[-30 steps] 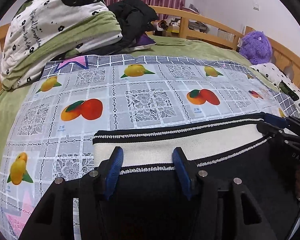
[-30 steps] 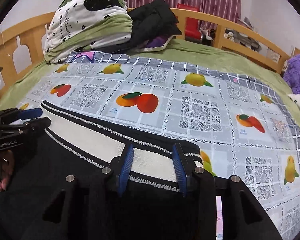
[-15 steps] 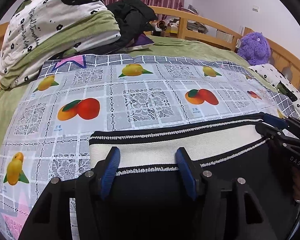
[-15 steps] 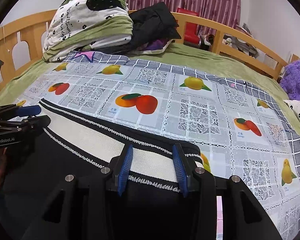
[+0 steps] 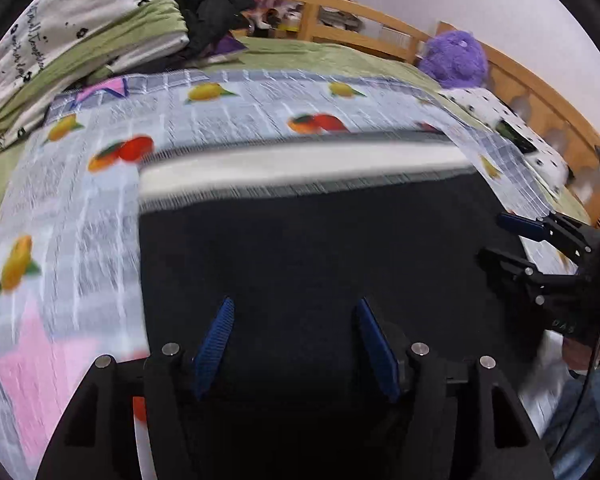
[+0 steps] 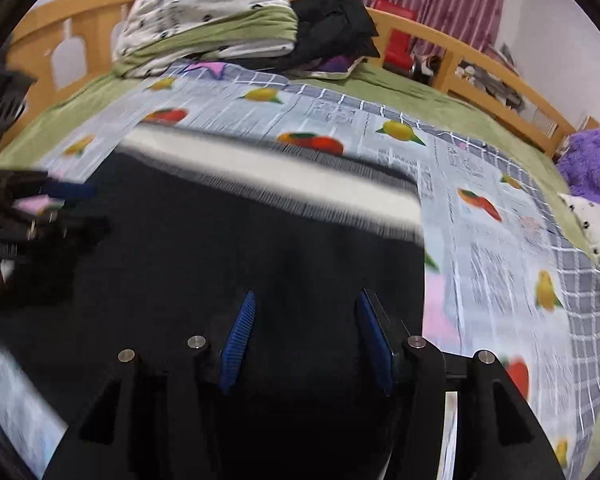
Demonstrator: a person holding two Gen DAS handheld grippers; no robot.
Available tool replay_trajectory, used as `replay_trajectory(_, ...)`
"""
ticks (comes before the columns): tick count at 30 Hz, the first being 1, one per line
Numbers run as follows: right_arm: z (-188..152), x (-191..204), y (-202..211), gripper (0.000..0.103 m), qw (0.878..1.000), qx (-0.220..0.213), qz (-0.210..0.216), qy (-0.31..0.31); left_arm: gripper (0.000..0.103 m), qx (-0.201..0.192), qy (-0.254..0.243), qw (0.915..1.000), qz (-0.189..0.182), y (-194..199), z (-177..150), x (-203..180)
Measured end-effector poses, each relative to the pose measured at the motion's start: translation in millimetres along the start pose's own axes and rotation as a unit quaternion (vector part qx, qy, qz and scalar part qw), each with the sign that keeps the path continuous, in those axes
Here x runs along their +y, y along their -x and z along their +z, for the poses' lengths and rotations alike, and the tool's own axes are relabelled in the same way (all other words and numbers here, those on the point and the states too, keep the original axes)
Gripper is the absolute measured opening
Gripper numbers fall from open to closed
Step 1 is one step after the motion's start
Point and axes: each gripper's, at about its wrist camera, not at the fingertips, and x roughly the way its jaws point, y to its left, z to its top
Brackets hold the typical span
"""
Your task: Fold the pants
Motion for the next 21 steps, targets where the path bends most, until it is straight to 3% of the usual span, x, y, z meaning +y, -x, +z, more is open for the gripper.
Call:
replay_trajectory(3, -31, 7, 22, 0.055, 1.0, 0.009, 0.003, 0.002, 0.062, -0.006, -0.009, 0.9997, 0.02, 14, -32, -12)
replay_trajectory(7, -65, -10, 37, 0.055, 0.996, 0.016, 0.041, -0.073, 0.063, -0.013, -0.021, 0.9984, 0.051, 34, -62, -21)
replay_trajectory(11, -92, -2, 45, 0.055, 0.996, 0.021, 0.027, -0.079, 0.065, -0.013, -0.01, 0.9975, 0.068, 56, -82, -13)
replay_trajectory(16, -108, -8, 66, 0.055, 0.991, 0.021, 0.044, -0.122, 0.064, 0.005, -0.003, 0.9988, 0.048, 83, -124, 1)
replay_trajectory(21, -115, -18, 81, 0.055, 0.986, 0.007, 0.063, -0.153, 0.064, 0.001, -0.069, 0.9909, 0.116, 88, -150, -12)
